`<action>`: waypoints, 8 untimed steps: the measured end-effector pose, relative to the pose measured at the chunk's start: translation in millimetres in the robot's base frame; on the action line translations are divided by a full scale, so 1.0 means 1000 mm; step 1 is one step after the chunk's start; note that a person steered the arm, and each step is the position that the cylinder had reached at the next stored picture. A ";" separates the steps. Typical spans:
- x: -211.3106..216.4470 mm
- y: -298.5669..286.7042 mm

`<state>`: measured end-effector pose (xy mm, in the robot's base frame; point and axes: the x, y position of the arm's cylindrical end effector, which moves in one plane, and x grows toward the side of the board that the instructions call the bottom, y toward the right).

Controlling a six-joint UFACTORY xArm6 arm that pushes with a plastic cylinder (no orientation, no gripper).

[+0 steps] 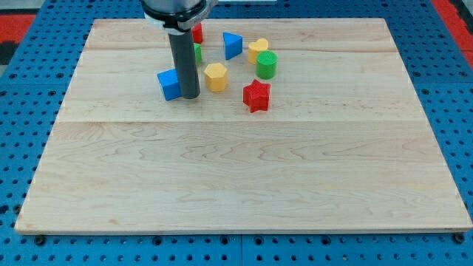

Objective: Push green star in between yellow blocks

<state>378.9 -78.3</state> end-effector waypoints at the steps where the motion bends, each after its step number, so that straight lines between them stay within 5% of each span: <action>1: -0.029 0.000; 3: -0.039 0.055; 5: 0.026 0.047; 8: -0.029 0.054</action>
<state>349.5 -24.1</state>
